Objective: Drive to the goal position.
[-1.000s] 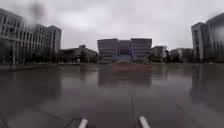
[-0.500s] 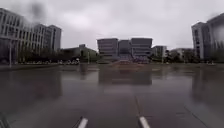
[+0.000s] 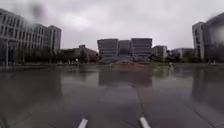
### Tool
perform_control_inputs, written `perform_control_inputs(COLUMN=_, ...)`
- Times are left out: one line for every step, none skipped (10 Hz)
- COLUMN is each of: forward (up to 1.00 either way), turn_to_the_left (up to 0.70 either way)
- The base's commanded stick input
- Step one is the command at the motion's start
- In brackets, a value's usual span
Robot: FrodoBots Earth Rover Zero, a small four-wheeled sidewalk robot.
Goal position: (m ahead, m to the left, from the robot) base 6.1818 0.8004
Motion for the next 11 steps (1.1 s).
perform_control_inputs(forward=1.0, turn_to_the_left=0.03)
perform_control_inputs(forward=1.0, turn_to_the_left=0.03)
perform_control_inputs(forward=1.0, turn_to_the_left=0.03)
perform_control_inputs(forward=1.0, turn_to_the_left=0.03)
perform_control_inputs(forward=1.0, turn_to_the_left=0.03)
perform_control_inputs(forward=1.0, turn_to_the_left=0.03)
perform_control_inputs(forward=1.0, turn_to_the_left=0.03)
perform_control_inputs(forward=1.0, turn_to_the_left=0.03)
perform_control_inputs(forward=1.0, turn_to_the_left=0.03)
perform_control_inputs(forward=1.0, turn_to_the_left=0.03)
perform_control_inputs(forward=1.0, turn_to_the_left=0.03)
